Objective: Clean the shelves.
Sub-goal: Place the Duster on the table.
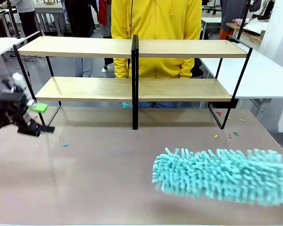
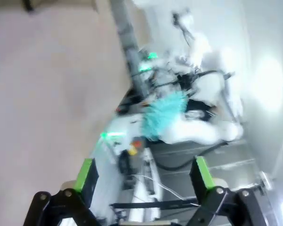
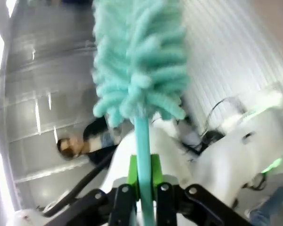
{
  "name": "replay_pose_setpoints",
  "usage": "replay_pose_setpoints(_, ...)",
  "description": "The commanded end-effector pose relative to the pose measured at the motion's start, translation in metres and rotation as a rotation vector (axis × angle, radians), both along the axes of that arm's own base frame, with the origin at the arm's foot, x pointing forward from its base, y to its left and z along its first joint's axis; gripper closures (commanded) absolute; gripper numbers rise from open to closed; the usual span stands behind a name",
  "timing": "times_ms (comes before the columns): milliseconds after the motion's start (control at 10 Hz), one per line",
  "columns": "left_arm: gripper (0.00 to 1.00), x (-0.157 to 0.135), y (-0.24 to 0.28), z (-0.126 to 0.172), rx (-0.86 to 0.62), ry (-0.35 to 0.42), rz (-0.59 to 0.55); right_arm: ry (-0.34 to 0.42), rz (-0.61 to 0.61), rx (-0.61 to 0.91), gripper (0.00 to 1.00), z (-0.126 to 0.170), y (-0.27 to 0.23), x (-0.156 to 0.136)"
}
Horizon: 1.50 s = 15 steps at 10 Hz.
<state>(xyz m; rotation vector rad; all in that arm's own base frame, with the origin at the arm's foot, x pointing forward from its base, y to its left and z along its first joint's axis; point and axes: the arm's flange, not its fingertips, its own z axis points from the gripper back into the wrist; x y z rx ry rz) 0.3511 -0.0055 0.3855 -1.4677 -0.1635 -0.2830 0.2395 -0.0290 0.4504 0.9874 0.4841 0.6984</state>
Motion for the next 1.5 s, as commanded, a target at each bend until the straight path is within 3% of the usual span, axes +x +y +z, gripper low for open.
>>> replay_pose_setpoints(0, 0.0, -0.058, -0.012, -0.104, -0.179, 0.084, -0.154, -0.171, -0.074, -0.037, 0.88, -0.021, 0.014, 0.032)
replay_pose_setpoints(100, 0.0, -0.06, 0.004, -0.123, -0.231, 0.083, -0.178, -0.197, -0.105, -0.021, 0.88, -0.037, 0.015, 0.051)
replay_pose_setpoints(200, 0.0, -0.061, 0.006, -0.125, -0.015, 0.178, -0.115, -0.16, -0.101, 0.033, 0.88, -0.046, 0.017, 0.066)
replay_pose_setpoints(300, 0.0, -0.027, 0.019, -0.073, -0.186, 0.057, -0.091, -0.142, -0.095, 0.043, 0.88, -0.052, 0.02, 0.078)
replay_pose_setpoints(500, 0.0, -0.027, 0.019, -0.073, -0.186, 0.057, -0.091, -0.157, -0.111, -0.001, 0.88, -0.065, 0.022, 0.099)
replay_pose_setpoints(700, 0.0, -0.027, 0.019, -0.073, -0.186, 0.057, -0.091, -0.111, -0.092, 0.049, 0.88, -0.07, 0.023, 0.108)
replay_pose_setpoints(800, 0.0, -0.027, 0.019, -0.073, -0.186, 0.057, -0.091, -0.125, -0.113, 0.017, 0.48, -0.071, 0.017, 0.113)
replay_pose_setpoints(900, 0.0, -0.027, 0.019, -0.073, -0.186, 0.057, -0.091, -0.147, -0.151, -0.025, 0.31, -0.07, 0.002, 0.12)
replay_pose_setpoints(1000, 0.0, -0.027, 0.019, -0.073, -0.186, 0.057, -0.091, -0.189, -0.241, -0.075, 0.0, -0.062, -0.024, 0.13)
replay_pose_setpoints(1200, 0.0, -0.027, 0.019, -0.073, -0.186, 0.057, -0.091, -0.257, -0.576, -0.03, 0.0, -0.034, -0.085, 0.139)
replay_pose_setpoints(1300, 0.0, -0.027, 0.019, -0.073, -0.186, 0.057, -0.091, -0.265, -0.738, 0.0, 0.06, -0.023, -0.115, 0.133)
replay_pose_setpoints(1400, 0.0, -0.027, 0.019, -0.073, -0.186, 0.057, -0.091, -0.241, -0.875, 0.055, 0.0, -0.012, -0.146, 0.117)
